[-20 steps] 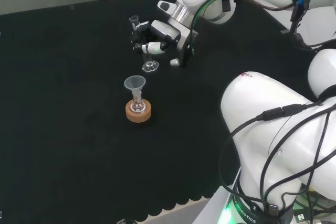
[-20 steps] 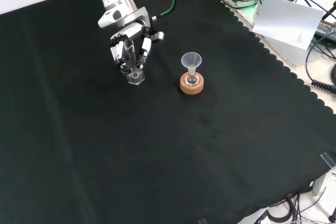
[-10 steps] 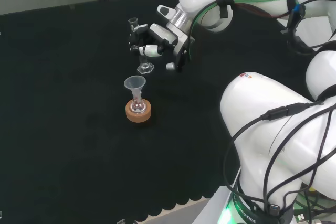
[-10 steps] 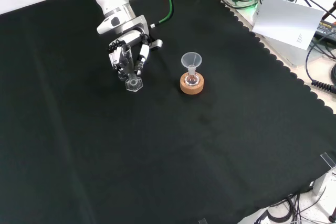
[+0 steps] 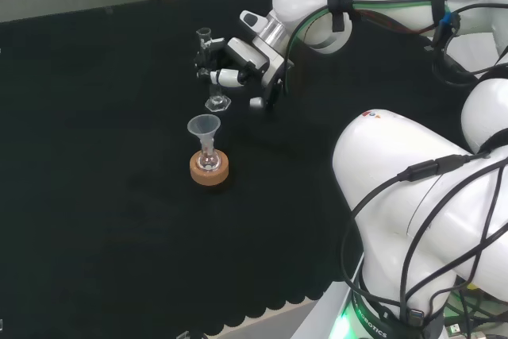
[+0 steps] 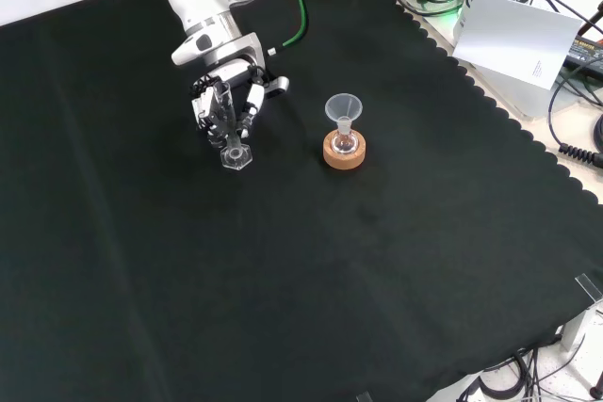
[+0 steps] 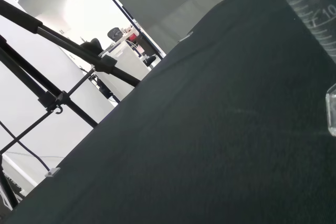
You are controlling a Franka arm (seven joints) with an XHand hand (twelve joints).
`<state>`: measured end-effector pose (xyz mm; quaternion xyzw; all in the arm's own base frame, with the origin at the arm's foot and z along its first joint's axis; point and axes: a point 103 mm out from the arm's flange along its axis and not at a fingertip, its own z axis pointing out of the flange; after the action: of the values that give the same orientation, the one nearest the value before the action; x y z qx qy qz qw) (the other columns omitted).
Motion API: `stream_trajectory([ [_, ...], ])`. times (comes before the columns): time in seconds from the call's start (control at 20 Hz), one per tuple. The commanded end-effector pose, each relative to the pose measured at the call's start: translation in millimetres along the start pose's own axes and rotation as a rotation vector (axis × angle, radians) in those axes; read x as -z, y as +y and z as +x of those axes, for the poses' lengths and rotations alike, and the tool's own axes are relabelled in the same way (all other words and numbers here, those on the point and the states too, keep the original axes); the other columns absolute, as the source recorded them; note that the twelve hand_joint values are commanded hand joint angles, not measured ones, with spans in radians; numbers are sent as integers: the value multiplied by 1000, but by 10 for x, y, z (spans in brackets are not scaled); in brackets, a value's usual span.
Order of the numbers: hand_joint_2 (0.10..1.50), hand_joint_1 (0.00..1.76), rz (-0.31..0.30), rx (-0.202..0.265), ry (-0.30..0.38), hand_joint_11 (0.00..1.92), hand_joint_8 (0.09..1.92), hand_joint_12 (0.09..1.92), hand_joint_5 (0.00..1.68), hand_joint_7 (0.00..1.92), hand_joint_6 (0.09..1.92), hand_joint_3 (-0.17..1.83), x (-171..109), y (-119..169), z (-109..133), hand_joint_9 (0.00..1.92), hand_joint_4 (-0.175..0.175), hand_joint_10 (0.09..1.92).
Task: Put the graduated cylinder back on the table.
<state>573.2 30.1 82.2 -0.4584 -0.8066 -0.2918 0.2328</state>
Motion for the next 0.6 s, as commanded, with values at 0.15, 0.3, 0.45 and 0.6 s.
stream_trajectory([
  [0.15,1167,1113,4,0,11,1195,570,797,888,940,1151,4,-25,-7,-7,1314,-137,87],
  [0.3,1177,1094,5,4,18,1160,618,825,869,885,1177,3,-8,-23,-19,1299,-109,87],
  [0.45,1176,1072,7,1,30,1117,646,861,869,844,1174,0,-4,-48,-41,1288,-60,87],
  [0.6,1170,1061,15,3,32,1088,652,881,879,818,1158,-2,-1,-65,-36,1281,-27,87],
])
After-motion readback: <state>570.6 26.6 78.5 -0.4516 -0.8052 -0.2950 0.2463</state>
